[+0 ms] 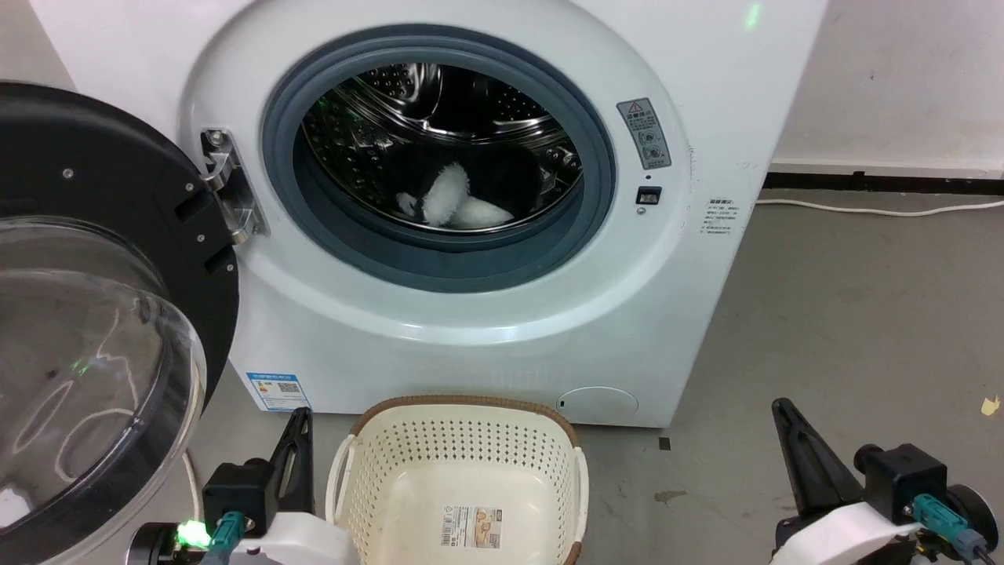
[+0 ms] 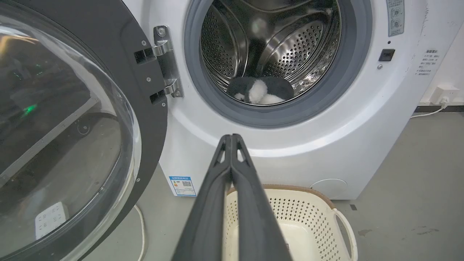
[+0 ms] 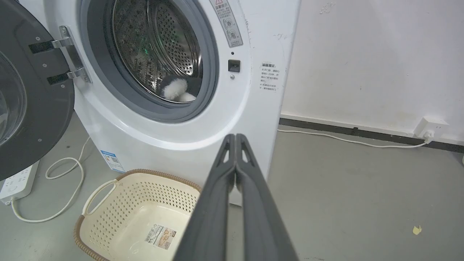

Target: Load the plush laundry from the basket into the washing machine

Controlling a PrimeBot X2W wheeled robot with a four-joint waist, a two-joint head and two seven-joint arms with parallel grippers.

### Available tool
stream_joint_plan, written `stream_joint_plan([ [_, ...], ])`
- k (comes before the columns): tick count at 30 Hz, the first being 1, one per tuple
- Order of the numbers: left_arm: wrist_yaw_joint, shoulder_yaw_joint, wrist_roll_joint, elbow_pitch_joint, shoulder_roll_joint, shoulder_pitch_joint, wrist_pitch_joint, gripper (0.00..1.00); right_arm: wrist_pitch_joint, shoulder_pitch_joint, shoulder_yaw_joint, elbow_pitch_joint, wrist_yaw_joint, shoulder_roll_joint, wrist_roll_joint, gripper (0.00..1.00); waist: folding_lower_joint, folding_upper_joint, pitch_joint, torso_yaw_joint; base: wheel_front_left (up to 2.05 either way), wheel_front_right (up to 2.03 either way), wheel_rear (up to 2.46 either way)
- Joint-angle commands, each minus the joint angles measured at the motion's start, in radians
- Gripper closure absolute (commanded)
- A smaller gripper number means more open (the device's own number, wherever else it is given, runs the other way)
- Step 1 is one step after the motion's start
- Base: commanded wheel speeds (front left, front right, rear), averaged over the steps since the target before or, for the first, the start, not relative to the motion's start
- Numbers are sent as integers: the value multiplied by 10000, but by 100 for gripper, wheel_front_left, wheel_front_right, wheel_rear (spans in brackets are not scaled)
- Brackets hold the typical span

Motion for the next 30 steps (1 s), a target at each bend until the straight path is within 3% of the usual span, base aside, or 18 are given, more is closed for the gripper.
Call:
stream_joint_plan([
  [1,-26,47,89,-68,1,-176,65,100,70,-149,26,-75,-6,-3,-119,100,1,0,0,6,0,0,0],
  [30,-58,89,467,-256,-1,-363,609,100,616,-306,91,-210,-7,-4,-521,100,1,0,8,93,0,0,0],
])
